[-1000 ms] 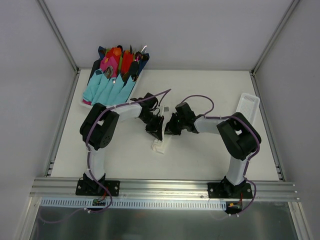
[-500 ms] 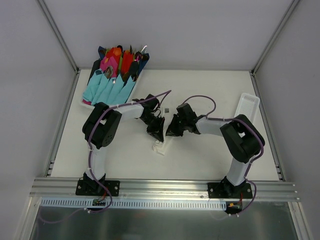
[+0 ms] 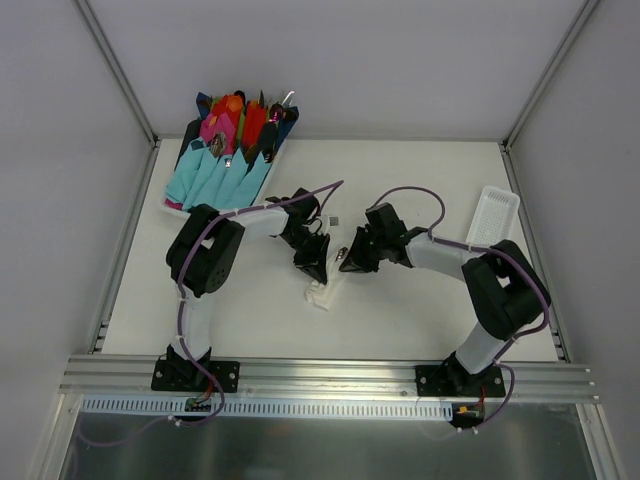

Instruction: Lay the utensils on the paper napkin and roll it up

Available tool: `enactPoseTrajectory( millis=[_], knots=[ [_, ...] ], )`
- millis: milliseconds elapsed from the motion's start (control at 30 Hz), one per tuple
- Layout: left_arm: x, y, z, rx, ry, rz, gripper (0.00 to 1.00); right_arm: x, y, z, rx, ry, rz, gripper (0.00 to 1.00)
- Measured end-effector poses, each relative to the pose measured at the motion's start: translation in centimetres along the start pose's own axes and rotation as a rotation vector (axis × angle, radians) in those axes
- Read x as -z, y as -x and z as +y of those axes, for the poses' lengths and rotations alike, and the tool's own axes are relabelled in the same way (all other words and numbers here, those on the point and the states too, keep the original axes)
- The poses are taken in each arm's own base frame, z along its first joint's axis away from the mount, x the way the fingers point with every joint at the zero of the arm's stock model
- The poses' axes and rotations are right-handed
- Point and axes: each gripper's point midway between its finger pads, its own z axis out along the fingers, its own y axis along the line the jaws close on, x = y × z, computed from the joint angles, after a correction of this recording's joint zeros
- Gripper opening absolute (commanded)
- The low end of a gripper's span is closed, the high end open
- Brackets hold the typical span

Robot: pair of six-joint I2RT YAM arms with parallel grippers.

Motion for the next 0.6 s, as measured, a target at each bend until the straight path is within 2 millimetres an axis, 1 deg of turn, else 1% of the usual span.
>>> enactPoseTrajectory(
  millis=[233,500,600],
  knots=[
    [0.0,0.0,0.0,-0.002,0.001,0.003,0.0,-0.2,-0.1,0.2,0.021,0.022,0.01,0.08],
    [0.0,0.0,0.0,-0.004,0.001,0.003,0.0,-1.8,-0.2,-0.7,0.003,0.032,0.025,0.04],
    [0.0,0.0,0.0,-0.005,0.0,0.003,0.0,-2.1,-0.2,-0.6,-0.01,0.047,0.034,0.02]
  ],
)
